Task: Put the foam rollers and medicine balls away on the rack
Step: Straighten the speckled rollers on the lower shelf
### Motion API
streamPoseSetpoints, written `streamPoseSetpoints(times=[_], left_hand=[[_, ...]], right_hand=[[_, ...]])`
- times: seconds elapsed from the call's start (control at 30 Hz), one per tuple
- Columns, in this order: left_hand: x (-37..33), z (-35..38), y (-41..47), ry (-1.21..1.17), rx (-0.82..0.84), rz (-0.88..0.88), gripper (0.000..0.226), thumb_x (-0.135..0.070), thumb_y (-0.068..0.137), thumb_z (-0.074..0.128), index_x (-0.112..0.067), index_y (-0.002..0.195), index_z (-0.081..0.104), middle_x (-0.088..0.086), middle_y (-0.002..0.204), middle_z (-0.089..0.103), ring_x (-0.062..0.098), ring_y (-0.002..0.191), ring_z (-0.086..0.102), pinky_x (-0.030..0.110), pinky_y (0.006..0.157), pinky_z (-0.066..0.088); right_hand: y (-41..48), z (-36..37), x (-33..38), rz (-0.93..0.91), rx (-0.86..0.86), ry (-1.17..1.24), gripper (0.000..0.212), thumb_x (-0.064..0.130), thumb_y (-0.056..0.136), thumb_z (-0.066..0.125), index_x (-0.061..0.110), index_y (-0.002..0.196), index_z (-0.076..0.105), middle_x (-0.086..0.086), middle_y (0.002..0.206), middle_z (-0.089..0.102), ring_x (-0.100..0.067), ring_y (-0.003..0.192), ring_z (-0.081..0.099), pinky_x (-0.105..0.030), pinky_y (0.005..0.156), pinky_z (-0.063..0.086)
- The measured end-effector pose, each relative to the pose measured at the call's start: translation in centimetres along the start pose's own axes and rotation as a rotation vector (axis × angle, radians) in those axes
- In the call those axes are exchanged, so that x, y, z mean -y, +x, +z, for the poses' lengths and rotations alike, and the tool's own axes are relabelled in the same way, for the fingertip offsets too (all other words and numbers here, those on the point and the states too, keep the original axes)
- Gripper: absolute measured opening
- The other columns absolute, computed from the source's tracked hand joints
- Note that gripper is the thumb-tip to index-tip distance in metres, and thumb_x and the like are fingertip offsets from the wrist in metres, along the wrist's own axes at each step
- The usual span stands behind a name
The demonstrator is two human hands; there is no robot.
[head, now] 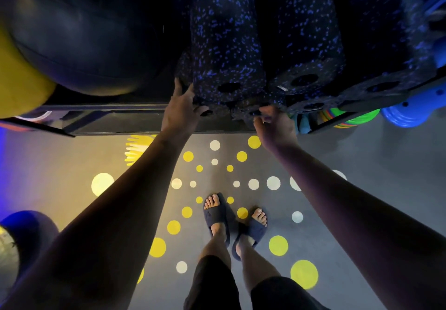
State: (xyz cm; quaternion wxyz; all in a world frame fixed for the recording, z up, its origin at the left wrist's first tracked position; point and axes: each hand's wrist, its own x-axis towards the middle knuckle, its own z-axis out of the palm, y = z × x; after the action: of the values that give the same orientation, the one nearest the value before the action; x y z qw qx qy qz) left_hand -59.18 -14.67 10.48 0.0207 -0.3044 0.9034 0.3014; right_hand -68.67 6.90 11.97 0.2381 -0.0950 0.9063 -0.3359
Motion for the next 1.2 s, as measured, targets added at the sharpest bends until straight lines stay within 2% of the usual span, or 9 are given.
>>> streamPoseSetpoints(times=[0.23, 0.47, 0.67, 0.87, 1.03, 1.1, 1.2], left_hand=[[0.7, 0.0, 0.2, 0.013, 0.005, 0.036, 0.065, -0.026, 0.09, 0.073, -0.032, 0.147, 0.043, 0.005, 0.166, 0.016, 0.036, 0.134, 0.051, 0.055, 0.105, 0.048], [0.9, -0.3, -0.3, 0.026, -0.018, 0.058, 0.06, -0.03, 0.093, 0.069, -0.033, 0.147, 0.043, 0.0, 0.168, 0.015, 0.034, 0.136, 0.049, 0.054, 0.103, 0.05], [0.9, -0.7, -0.7, -0.011, -0.017, 0.079, 0.06, -0.021, 0.095, 0.066, -0.033, 0.148, 0.042, -0.002, 0.168, 0.015, 0.031, 0.139, 0.046, 0.051, 0.105, 0.05], [2.0, -1.6, -0.9, 0.079, 0.024, 0.018, 0.068, -0.025, 0.098, 0.059, -0.041, 0.155, 0.026, 0.012, 0.165, 0.024, 0.041, 0.14, 0.043, 0.054, 0.103, 0.048], [0.6, -1.1, -1.1, 0.129, -0.003, 0.016, 0.059, -0.025, 0.1, 0.058, -0.035, 0.153, 0.034, 0.012, 0.166, 0.023, 0.042, 0.136, 0.046, 0.052, 0.098, 0.049], [-0.4, -1.1, -1.3, 0.144, -0.011, 0.005, 0.058, -0.022, 0.101, 0.056, -0.032, 0.154, 0.035, 0.015, 0.167, 0.018, 0.045, 0.136, 0.045, 0.052, 0.1, 0.047], [-1.7, -1.0, -1.6, 0.199, -0.006, -0.029, 0.053, -0.019, 0.103, 0.054, -0.028, 0.153, 0.038, 0.017, 0.168, 0.012, 0.046, 0.135, 0.046, 0.053, 0.1, 0.045]], right_hand=[[0.5, 0.9, -0.1, 0.018, -0.077, 0.075, 0.027, 0.023, 0.095, 0.06, 0.01, 0.117, 0.069, -0.012, 0.114, 0.074, -0.025, 0.111, 0.068, -0.027, 0.088, 0.048], [0.8, 2.2, -0.3, -0.01, -0.17, 0.078, 0.016, 0.014, 0.096, 0.058, 0.005, 0.101, 0.069, -0.015, 0.104, 0.074, -0.034, 0.102, 0.066, -0.031, 0.081, 0.04], [1.1, 3.1, 0.0, 0.018, -0.228, 0.156, 0.012, 0.011, 0.094, 0.058, 0.002, 0.092, 0.065, -0.017, 0.096, 0.069, -0.036, 0.096, 0.063, -0.031, 0.078, 0.038], [1.8, 3.6, 0.1, -0.028, -0.202, 0.166, 0.014, 0.014, 0.094, 0.062, 0.003, 0.102, 0.065, -0.016, 0.104, 0.067, -0.031, 0.099, 0.063, -0.028, 0.082, 0.041], [0.5, 4.3, -0.5, 0.007, -0.07, 0.216, 0.037, 0.021, 0.091, 0.063, 0.012, 0.126, 0.058, -0.008, 0.117, 0.066, -0.02, 0.1, 0.069, -0.035, 0.091, 0.055], [0.3, 4.1, -0.6, 0.021, -0.048, 0.234, 0.042, 0.022, 0.092, 0.063, 0.013, 0.132, 0.055, -0.006, 0.118, 0.067, -0.018, 0.101, 0.071, -0.031, 0.089, 0.055], [0.1, 3.5, -0.5, 0.033, -0.025, 0.221, 0.047, 0.021, 0.094, 0.063, 0.011, 0.139, 0.053, -0.006, 0.124, 0.067, -0.016, 0.104, 0.07, -0.019, 0.08, 0.046]])
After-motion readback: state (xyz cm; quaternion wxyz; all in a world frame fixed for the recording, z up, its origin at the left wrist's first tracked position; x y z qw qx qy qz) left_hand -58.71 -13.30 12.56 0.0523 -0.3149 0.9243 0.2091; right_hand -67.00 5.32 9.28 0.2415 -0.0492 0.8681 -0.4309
